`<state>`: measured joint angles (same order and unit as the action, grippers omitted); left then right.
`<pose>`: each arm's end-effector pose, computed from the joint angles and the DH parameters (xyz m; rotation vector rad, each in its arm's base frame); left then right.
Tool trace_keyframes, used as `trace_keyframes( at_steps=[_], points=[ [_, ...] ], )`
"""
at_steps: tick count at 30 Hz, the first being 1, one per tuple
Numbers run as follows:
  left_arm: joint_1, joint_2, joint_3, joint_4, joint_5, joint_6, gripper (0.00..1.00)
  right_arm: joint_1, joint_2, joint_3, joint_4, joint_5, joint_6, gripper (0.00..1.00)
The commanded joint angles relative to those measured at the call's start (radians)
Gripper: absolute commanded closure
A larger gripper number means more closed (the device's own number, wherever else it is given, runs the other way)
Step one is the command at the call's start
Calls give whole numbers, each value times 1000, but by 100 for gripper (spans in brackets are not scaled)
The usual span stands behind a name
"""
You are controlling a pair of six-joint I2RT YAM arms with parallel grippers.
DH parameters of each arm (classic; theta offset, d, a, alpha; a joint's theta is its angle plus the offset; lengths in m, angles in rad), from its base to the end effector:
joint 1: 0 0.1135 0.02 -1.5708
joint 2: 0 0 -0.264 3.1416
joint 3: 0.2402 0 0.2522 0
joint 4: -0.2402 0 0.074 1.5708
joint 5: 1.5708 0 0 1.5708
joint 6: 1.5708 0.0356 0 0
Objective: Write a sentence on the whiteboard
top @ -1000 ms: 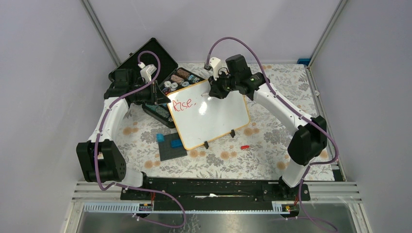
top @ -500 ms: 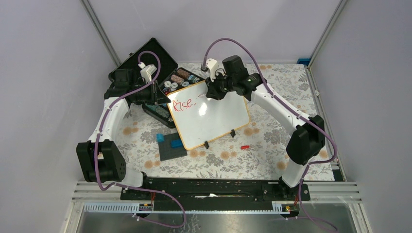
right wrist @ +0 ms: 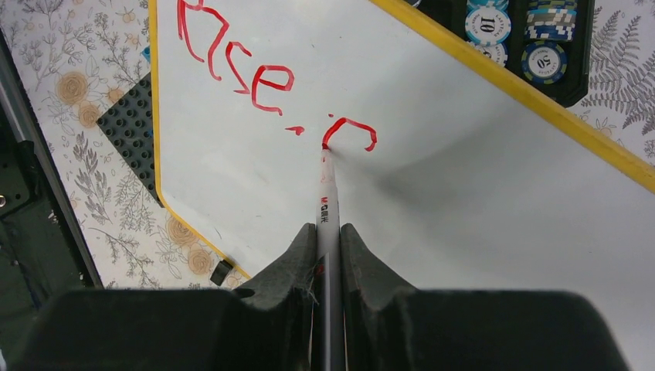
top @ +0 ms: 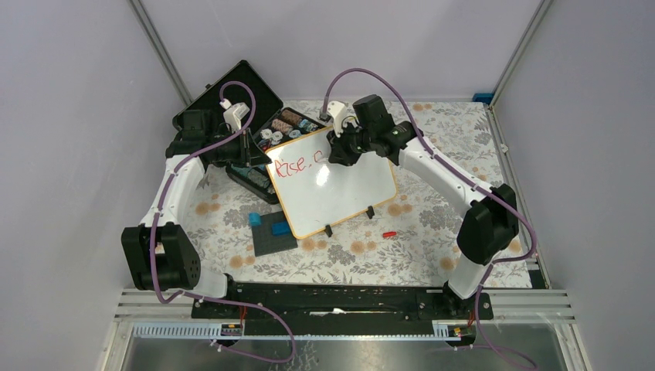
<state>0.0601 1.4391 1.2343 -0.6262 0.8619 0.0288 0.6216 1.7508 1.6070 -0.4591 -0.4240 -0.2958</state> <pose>0.3040 -0.0088 0.3124 0.3576 2.2050 -0.9722 0.3215 0.2483 0.3371 -1.1811 1.8373 0.6460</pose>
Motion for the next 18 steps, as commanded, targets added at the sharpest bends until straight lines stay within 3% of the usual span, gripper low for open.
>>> trace_keyframes(
  at_steps=[1,18],
  points=[
    [-13,-34,-1,26,-13,26,100,-14,-41,-20,11,39,-26,100],
    [-13,-29,2,26,-16,26,100,-49,-55,-69,10,-12,-22,100]
  ],
)
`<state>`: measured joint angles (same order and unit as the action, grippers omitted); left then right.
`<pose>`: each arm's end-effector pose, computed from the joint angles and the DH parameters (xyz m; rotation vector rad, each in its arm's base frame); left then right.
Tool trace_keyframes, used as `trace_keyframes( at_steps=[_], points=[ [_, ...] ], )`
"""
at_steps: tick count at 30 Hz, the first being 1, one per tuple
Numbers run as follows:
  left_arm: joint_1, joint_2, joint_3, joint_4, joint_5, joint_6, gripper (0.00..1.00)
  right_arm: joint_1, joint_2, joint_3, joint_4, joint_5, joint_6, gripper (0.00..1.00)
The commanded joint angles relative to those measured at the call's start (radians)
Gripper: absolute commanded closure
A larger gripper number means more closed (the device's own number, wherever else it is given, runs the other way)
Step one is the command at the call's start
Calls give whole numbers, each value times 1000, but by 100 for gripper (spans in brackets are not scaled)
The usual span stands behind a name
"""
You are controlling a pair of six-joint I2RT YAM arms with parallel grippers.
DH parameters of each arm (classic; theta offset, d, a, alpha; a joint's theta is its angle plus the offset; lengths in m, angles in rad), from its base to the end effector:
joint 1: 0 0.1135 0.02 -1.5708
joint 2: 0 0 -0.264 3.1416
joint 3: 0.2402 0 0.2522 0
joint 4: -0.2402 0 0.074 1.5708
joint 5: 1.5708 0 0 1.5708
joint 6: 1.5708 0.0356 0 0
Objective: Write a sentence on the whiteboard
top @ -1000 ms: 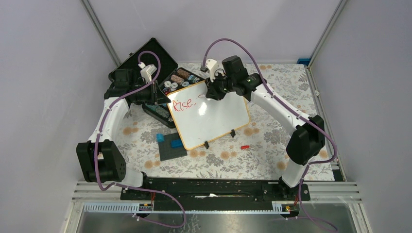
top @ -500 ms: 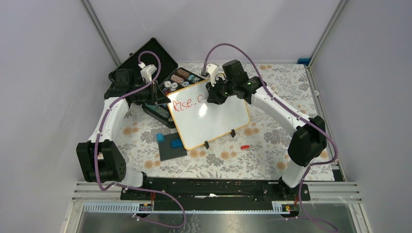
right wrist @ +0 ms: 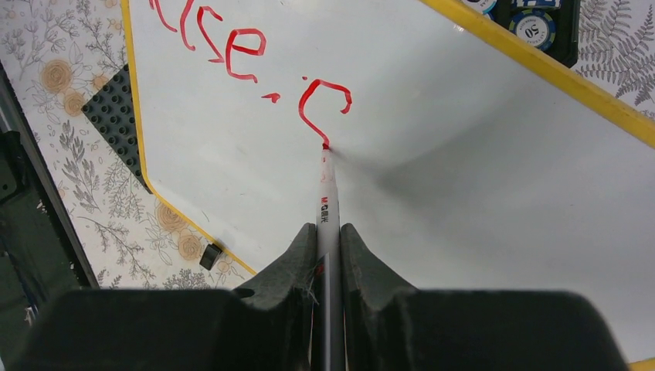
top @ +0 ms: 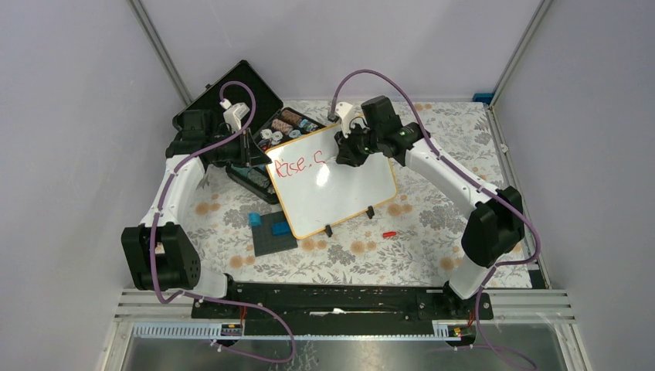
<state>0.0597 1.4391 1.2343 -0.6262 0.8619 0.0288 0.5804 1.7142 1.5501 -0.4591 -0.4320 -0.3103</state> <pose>0.3040 -0.0089 0.3124 0.3580 2.2050 -0.9724 0.3226 0.2294 0.3319 -1.1618 1.8640 0.6252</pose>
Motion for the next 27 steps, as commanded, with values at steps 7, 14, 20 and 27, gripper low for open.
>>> trace_keyframes(
  at_steps=[7,14,20,27],
  points=[
    [-13,-30,4,26,-15,27,100,33,-2,7,11,-10,4,100],
    [-13,-32,6,26,-18,25,100,63,18,48,11,-11,11,100],
    [-12,-28,6,26,-17,23,100,63,1,66,11,-21,9,100],
    [-13,-25,7,26,-15,22,100,-6,-57,61,50,-73,23,100]
  ],
)
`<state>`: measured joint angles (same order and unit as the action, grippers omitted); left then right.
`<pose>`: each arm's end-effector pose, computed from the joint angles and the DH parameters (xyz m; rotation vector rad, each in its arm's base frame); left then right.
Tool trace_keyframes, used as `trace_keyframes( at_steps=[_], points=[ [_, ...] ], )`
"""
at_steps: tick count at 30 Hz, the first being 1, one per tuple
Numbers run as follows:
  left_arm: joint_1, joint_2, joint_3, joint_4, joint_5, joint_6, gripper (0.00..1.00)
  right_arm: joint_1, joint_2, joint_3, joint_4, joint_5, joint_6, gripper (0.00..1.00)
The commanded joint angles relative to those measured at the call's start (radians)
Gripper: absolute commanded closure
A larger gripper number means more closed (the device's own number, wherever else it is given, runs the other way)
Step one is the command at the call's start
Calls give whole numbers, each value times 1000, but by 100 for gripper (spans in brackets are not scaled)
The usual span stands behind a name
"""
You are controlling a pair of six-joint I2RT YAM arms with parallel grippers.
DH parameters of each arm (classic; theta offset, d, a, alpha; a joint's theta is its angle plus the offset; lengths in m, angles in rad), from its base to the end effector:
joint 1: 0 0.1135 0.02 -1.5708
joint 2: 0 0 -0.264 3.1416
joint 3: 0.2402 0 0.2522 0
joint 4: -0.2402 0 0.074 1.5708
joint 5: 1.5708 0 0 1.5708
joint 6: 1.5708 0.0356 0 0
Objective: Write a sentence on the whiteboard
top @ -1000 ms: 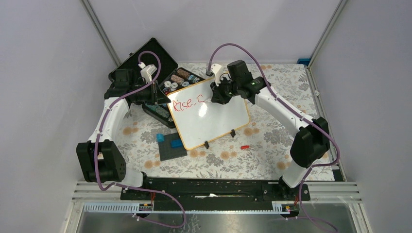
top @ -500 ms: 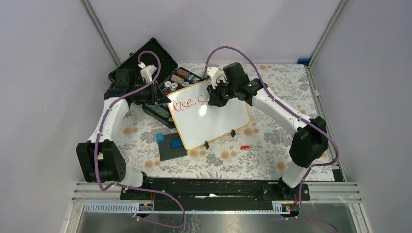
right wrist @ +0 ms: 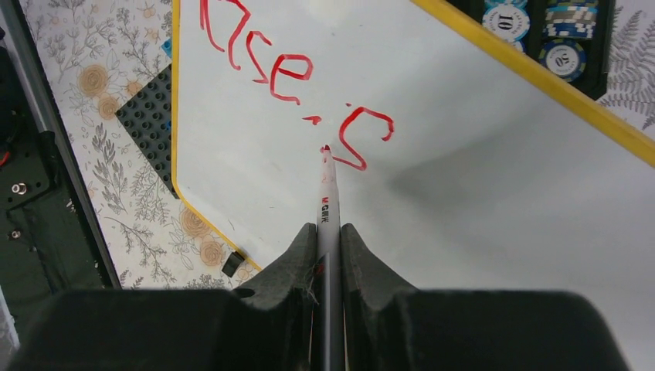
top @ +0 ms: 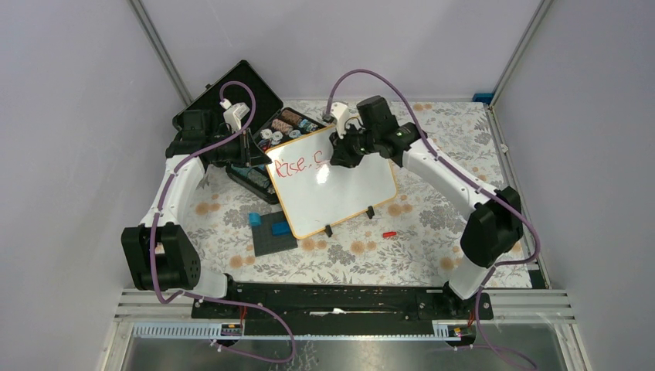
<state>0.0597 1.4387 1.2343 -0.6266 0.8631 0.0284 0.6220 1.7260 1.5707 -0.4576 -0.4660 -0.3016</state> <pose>0.3038 -0.0089 0.3125 0.3582 2.2046 -0.9740 0.3147 0.2453 0.3348 -1.2087 1.8272 0.6895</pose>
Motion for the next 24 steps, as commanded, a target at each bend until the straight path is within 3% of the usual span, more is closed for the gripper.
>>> trace_keyframes(
  at_steps=[1,24],
  points=[
    [-14,-24,7,26,-16,22,100,-57,-67,47,49,-37,16,100],
    [-15,-32,2,27,-18,25,100,-79,13,140,49,18,6,100]
  ],
)
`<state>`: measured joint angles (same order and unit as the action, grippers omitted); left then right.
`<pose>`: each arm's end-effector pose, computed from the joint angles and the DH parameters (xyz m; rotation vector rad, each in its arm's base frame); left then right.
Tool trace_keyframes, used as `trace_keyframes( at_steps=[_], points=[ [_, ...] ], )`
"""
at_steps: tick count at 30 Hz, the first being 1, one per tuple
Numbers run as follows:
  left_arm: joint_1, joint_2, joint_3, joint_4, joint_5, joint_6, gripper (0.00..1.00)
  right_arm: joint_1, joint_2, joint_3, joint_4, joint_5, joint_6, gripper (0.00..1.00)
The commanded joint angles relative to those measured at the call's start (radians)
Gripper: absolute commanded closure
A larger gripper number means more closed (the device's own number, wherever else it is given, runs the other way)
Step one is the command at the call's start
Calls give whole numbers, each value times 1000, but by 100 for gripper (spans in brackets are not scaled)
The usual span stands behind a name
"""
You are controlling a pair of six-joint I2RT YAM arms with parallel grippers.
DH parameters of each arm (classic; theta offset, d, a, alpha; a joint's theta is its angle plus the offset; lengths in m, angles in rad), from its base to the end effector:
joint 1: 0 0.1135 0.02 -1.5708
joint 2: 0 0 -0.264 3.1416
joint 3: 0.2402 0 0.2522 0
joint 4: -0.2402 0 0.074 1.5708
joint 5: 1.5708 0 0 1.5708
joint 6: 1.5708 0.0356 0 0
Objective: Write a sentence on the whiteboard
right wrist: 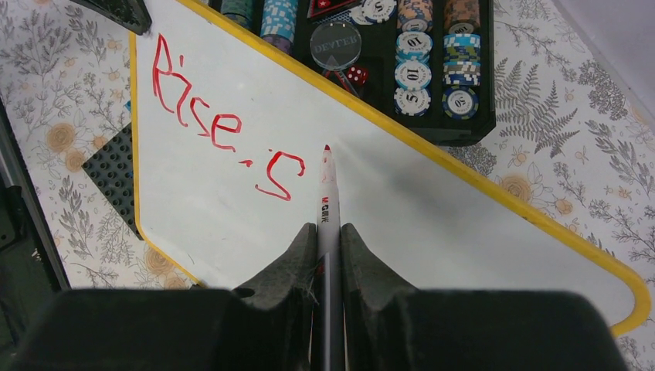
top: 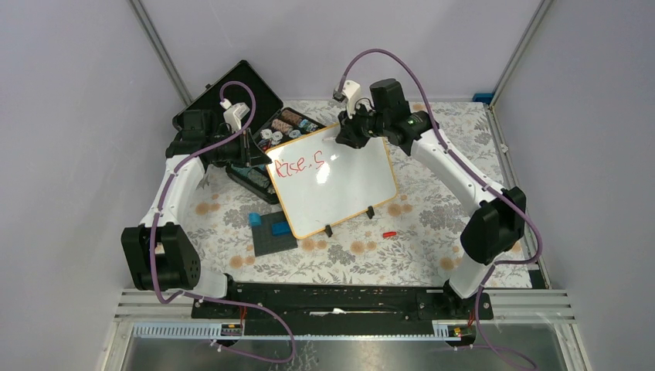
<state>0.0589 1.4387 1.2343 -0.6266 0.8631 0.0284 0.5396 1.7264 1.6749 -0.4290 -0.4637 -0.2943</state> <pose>0.3038 -0.0092 0.3125 0.3591 2.2046 -0.9744 0.3371 0.2205 0.3727 -1.0895 1.7410 0.6272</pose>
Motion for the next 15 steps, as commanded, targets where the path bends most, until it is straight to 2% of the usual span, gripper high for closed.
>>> trace_keyframes(
  at_steps=[1,15],
  points=[
    [-15,-32,2,27,-18,25,100,3,13,33,22,18,-4,100],
    [-14,-36,-1,27,-21,27,100,3,-27,-86,22,19,-27,100]
  ],
)
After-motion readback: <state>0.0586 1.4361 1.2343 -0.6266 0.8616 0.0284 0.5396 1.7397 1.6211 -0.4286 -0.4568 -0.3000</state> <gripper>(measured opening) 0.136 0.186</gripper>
